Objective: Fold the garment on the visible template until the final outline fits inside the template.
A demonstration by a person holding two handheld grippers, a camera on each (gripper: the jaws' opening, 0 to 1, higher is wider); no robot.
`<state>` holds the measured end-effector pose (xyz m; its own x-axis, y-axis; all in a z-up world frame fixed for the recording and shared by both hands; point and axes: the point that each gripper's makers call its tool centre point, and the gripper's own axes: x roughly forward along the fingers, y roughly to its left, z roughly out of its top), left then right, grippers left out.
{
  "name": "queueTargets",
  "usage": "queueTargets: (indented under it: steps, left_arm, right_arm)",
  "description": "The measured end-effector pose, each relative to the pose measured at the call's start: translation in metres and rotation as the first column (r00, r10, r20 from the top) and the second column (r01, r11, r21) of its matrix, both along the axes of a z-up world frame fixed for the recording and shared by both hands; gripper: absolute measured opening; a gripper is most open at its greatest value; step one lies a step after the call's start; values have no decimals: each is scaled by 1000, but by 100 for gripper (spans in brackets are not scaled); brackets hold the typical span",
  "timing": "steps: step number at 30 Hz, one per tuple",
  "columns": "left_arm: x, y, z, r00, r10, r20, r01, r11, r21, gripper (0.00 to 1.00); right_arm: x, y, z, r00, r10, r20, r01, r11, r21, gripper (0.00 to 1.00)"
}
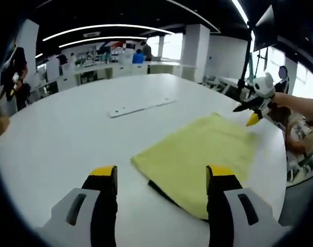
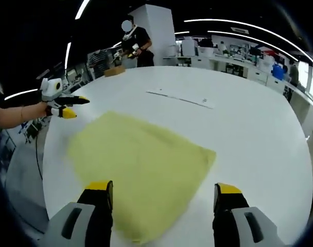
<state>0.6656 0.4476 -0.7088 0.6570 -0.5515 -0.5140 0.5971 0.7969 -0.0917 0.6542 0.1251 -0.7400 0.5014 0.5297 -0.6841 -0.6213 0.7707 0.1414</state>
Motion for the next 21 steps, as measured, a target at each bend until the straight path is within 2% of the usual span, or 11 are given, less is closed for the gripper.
queueTargets:
  steps: [11,21]
  left_arm:
    - [-32,-2,0,1000,4,4,-4,1000,-28,66]
    - [-70,-8,-12,1000,-21,-17,21,1000,-20,64]
  right_arm:
    - [-40,-4,-6,1000,-9,-14,9,1000,15,79]
    - [-71,-4,-17,999,-8,-33,8,1000,22,75]
